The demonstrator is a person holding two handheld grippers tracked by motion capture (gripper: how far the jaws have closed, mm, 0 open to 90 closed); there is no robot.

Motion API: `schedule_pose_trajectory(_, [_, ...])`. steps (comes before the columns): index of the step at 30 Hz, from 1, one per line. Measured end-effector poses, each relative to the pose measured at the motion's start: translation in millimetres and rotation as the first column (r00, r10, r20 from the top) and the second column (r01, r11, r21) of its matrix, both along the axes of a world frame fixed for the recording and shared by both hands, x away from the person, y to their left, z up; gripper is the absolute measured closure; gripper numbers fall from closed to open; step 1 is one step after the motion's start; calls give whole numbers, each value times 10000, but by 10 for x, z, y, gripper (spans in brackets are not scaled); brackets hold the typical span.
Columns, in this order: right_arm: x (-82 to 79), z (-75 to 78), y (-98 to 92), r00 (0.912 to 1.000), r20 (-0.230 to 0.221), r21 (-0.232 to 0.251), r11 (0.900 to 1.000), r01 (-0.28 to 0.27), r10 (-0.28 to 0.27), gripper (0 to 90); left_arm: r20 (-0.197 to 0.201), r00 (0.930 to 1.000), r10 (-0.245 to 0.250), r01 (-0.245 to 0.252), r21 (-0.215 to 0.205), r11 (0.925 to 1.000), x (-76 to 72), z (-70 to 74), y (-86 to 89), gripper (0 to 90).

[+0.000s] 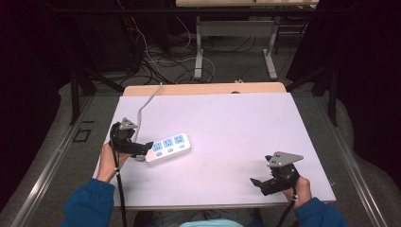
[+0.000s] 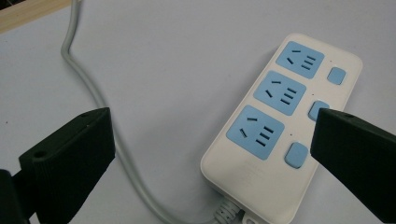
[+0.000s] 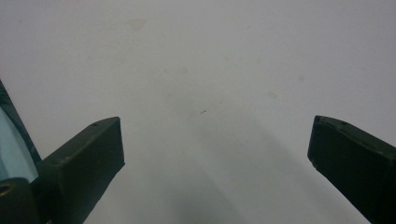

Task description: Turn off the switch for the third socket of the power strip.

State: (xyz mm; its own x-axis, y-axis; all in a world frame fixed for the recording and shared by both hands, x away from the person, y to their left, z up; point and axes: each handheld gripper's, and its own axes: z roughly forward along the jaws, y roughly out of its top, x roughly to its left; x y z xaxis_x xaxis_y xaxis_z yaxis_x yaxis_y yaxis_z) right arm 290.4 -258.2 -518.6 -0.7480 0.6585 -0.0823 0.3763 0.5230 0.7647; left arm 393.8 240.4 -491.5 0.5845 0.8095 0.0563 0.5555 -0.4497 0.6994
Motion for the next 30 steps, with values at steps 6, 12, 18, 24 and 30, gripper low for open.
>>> schedule_pose_trajectory(6, [-2,-3,6,10000,-18,13,10000,51,-51,32,-79,9999,-125,125,39,9999,23,-9,-60,0])
schedule_pose_trajectory(12, [1,-3,2,10000,-18,14,10000,50,-50,35,-40,9997,-241,241,20,9997,54,-30,-133,0])
schedule_pose_trajectory(18, [2,-8,6,9999,9,27,9999,108,-108,35,-28,9992,-395,395,-13,9992,76,-40,-205,0])
schedule_pose_trajectory(24, [4,-9,6,9999,15,15,9999,113,-113,36,-15,9989,-473,473,-114,9988,111,-55,-266,0])
schedule_pose_trajectory(30, [3,-10,5,9999,14,10,9999,123,-123,36,-19,9973,-736,736,-93,9972,139,-62,-371,0])
